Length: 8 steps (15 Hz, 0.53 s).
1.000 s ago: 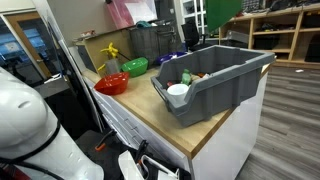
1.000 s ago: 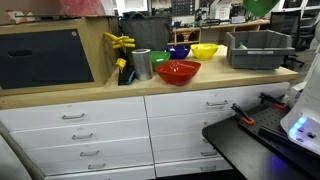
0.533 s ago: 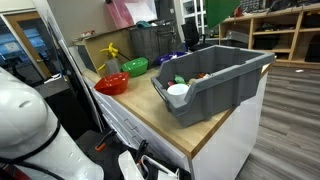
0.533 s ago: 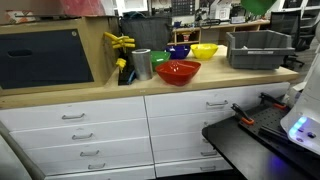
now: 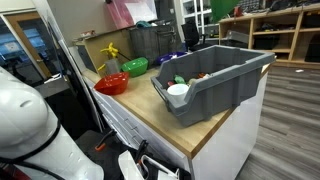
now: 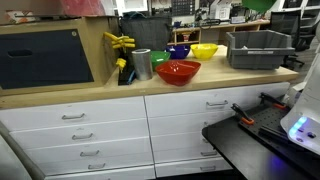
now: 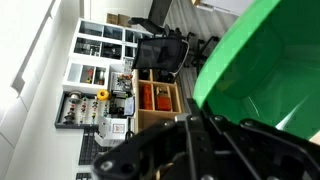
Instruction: Move the trailer to the right, then pour out the dolls from the right green bowl into the grey trailer
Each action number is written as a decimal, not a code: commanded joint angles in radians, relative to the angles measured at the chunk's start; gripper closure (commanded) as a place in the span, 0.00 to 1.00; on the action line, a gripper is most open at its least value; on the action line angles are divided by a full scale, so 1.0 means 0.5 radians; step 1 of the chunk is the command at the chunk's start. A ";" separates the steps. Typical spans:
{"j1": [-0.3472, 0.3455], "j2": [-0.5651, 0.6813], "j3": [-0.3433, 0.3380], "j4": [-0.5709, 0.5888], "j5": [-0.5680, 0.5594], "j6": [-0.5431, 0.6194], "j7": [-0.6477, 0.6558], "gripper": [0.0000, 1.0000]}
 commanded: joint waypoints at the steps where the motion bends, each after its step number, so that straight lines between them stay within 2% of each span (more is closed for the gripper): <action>1: 0.037 0.011 0.046 -0.006 -0.112 -0.128 -0.139 0.99; 8: 0.084 0.026 0.071 -0.050 -0.163 -0.162 -0.182 0.99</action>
